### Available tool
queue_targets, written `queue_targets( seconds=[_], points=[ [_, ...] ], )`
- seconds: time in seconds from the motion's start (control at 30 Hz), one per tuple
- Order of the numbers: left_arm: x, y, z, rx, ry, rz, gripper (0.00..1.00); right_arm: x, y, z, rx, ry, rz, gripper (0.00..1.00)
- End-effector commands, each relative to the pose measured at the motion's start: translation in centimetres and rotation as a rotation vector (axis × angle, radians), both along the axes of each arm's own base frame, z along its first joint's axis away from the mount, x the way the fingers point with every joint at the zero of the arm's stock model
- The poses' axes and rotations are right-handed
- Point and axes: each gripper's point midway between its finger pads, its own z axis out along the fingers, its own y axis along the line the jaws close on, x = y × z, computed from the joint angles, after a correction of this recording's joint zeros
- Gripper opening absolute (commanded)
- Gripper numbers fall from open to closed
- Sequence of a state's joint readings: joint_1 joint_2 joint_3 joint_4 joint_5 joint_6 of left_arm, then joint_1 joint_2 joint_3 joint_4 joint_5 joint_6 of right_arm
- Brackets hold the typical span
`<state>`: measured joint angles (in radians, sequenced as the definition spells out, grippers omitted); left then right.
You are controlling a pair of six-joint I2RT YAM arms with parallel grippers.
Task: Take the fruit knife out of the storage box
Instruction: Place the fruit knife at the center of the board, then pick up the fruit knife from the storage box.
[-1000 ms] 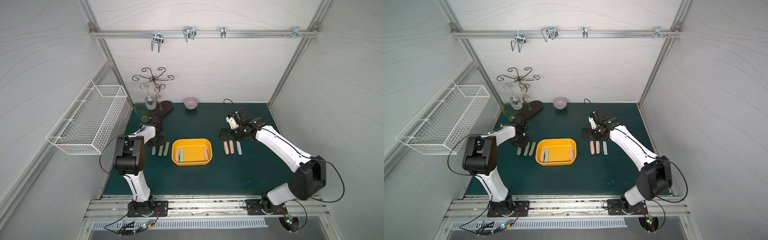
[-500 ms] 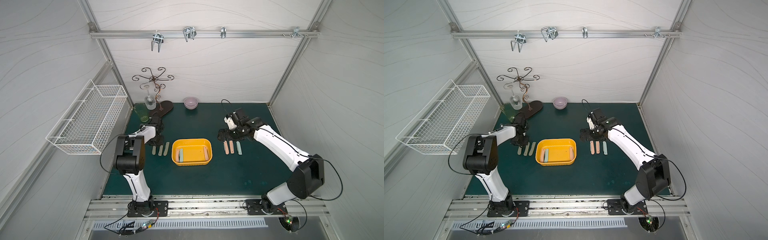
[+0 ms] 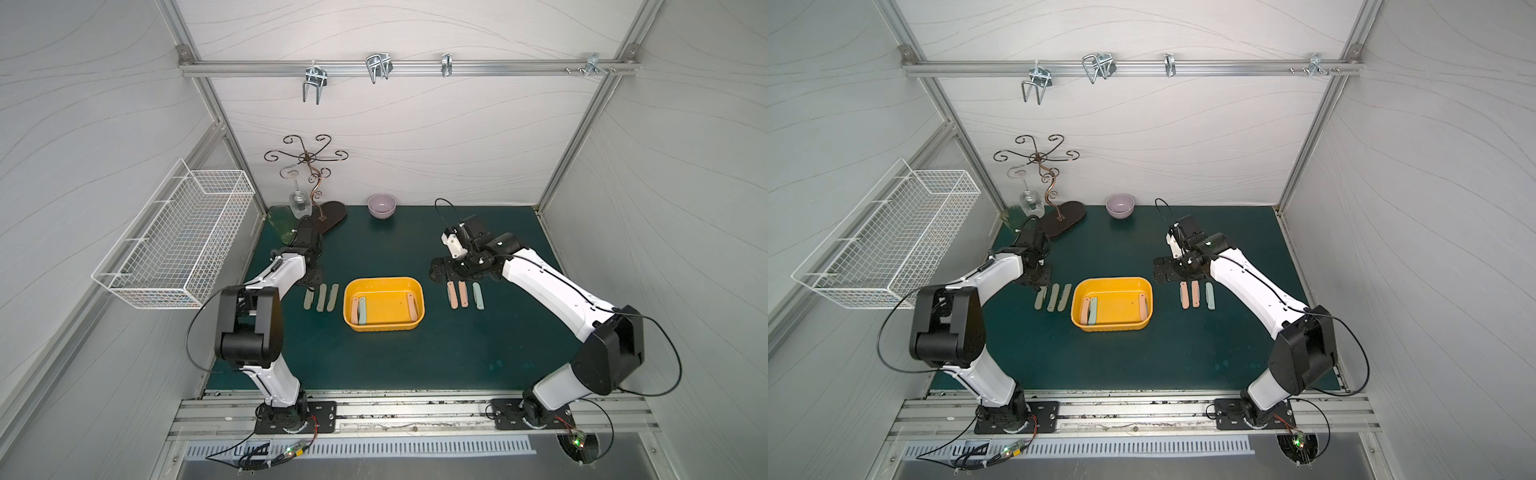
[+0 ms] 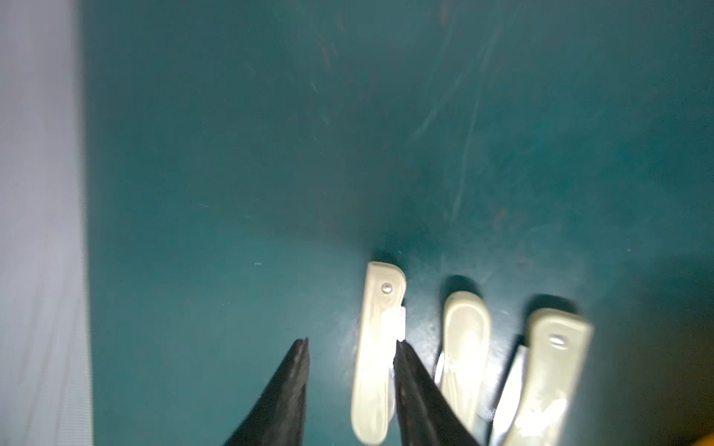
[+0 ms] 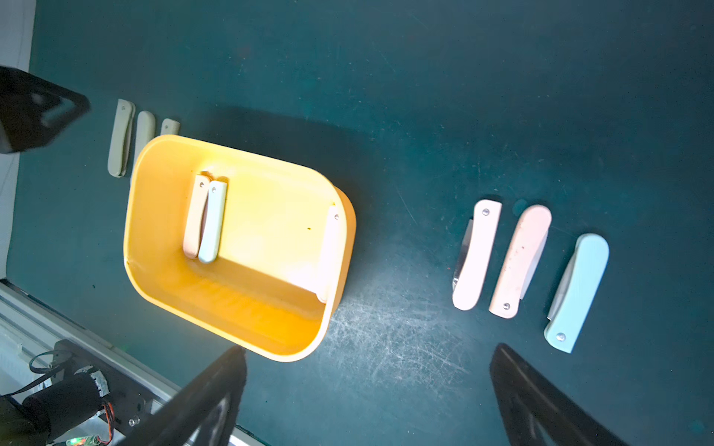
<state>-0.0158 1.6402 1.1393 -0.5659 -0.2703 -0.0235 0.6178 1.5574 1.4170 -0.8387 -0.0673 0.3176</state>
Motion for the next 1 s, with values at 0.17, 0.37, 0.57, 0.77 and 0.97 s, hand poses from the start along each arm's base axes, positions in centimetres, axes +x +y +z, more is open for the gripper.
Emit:
queue_targets(
  seconds=[0.17,0.37,0.57,0.77,0.97],
  points=[
    [-0.6,-2.6,9.4,-0.18,-0.278,0.071,0.42,-2.4,4.6,-1.6,-0.048,0.055,0.111,0.83],
    [-3.4,-7.2,11.5,-0.236,-0.303,0.009,0.41,-4.3,9.3,-4.6,-0.119,0.079,0.202,0.65],
    [-6.0,-9.2,12.5,-0.305,-0.333,-0.022,0.41,-4.6,11.2,-9.2,-0.299,0.089,0.167,0.63],
    [-7.6,-9.2,13.1,-0.322,-0.341,-0.03,0.41,-3.1,10.8,-11.4,-0.396,0.065,0.058,0.63],
    [-8.0,-9.7,12.9,-0.345,-0.332,-0.047,0.41,-1.9,9.7,-12.8,-0.45,0.049,-0.024,0.67]
  ],
)
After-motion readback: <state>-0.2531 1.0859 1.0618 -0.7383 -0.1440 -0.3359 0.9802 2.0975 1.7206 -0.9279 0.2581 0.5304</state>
